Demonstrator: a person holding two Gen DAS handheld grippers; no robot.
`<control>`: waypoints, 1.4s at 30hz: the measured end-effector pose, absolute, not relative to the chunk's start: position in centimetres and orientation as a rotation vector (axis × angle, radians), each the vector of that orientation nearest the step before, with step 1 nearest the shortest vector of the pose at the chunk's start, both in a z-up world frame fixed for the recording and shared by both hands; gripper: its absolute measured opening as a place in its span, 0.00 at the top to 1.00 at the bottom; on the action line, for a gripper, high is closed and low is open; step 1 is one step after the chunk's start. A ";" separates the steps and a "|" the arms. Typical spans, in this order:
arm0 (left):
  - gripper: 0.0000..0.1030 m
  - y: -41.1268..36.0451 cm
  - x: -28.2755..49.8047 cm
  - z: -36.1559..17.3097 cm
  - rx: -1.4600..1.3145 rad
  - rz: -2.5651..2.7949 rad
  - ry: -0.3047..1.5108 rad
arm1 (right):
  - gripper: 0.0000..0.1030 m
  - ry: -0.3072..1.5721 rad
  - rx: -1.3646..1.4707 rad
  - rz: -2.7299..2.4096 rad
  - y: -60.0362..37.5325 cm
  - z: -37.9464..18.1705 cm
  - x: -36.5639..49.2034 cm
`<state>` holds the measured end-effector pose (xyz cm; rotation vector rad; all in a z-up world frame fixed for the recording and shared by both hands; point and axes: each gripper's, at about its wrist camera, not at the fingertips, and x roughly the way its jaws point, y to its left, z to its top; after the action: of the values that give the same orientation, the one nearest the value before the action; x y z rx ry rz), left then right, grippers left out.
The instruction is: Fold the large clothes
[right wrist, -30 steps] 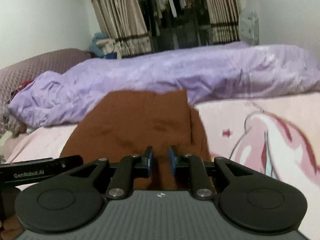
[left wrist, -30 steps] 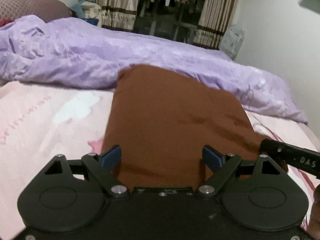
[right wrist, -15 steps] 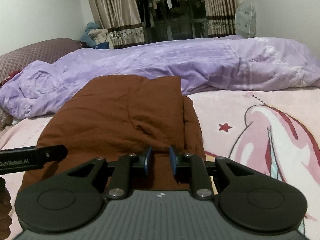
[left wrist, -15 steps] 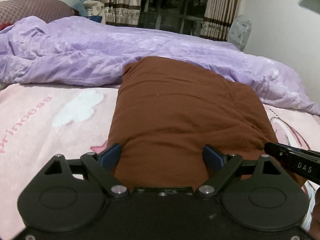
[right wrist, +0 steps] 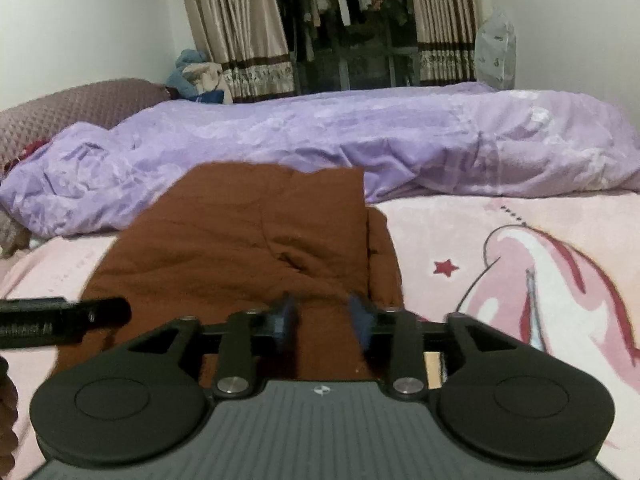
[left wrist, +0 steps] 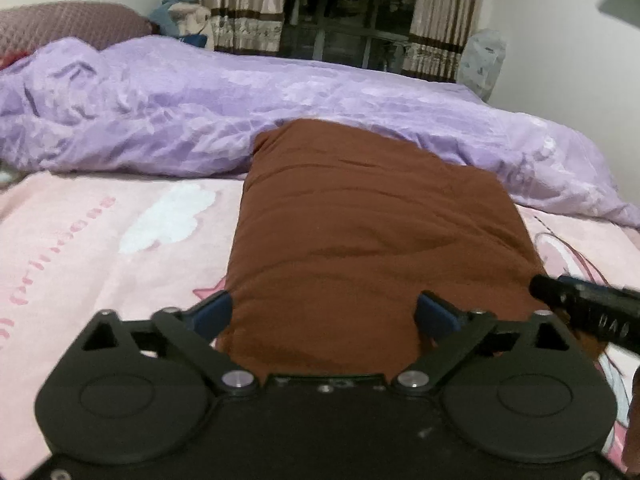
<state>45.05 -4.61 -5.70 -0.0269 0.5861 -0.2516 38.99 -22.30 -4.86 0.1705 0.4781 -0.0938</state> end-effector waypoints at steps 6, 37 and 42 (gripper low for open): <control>0.00 -3.9 39.0 -3.6 0.032 -0.202 0.595 | 0.14 0.435 0.174 -0.131 -21.6 -1.8 33.0; 0.00 -0.8 24.2 -3.0 0.014 -0.133 0.658 | 0.14 0.524 0.122 -0.189 -18.0 -1.2 20.3; 0.00 -0.8 24.5 -2.9 0.015 -0.134 0.658 | 0.14 0.523 0.124 -0.192 -18.0 -1.2 20.2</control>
<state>24.45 -0.85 -2.87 0.0154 0.6582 -0.1341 20.24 -18.01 -1.25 0.1245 0.5230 -0.1919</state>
